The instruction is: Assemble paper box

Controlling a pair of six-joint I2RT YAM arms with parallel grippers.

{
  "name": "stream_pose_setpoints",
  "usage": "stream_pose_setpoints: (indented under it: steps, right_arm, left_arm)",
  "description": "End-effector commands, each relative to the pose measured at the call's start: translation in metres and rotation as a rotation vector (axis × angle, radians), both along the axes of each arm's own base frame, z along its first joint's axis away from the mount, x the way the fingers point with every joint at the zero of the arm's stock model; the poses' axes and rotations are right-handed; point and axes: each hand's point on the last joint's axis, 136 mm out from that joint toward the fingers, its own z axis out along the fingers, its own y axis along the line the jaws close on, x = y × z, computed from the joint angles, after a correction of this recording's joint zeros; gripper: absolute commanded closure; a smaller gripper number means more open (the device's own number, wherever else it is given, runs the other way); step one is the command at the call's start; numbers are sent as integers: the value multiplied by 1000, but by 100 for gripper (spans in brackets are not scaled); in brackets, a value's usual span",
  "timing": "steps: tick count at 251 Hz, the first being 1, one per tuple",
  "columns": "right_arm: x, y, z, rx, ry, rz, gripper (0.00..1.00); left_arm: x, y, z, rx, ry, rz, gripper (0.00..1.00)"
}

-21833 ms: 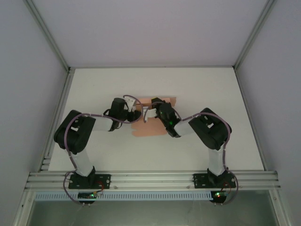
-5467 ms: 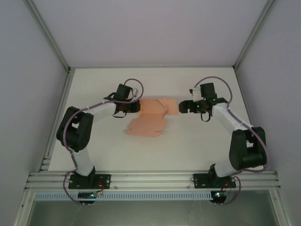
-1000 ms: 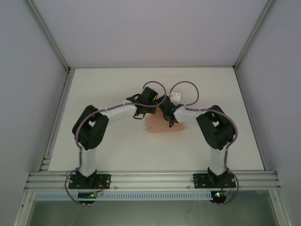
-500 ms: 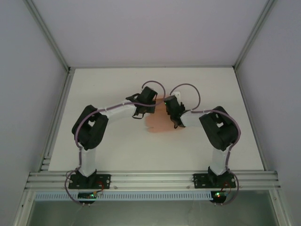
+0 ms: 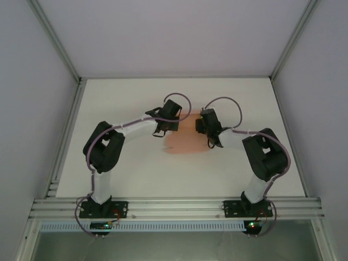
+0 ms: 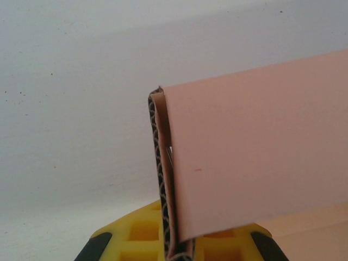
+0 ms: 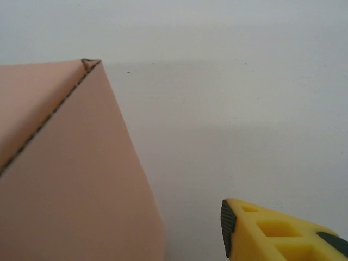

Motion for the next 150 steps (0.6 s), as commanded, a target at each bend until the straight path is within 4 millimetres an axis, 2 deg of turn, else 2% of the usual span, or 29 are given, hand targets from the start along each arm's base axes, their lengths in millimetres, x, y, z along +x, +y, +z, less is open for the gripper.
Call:
stream_pose_setpoints:
  steps: [1,54,120,150]
  right_arm:
    - [8,-8,26,95,-32,-48,51]
    - [9,-2,15,266,62,-40,50]
    - [20,5,17,467,94,-31,49]
    - [27,4,20,491,80,-43,48]
  left_arm:
    - [-30,43,-40,194,161,11,100]
    - [-31,41,-41,188,166,3,100]
    - [-32,38,-43,190,170,-9,100]
    - [-33,38,-43,192,169,-12,100]
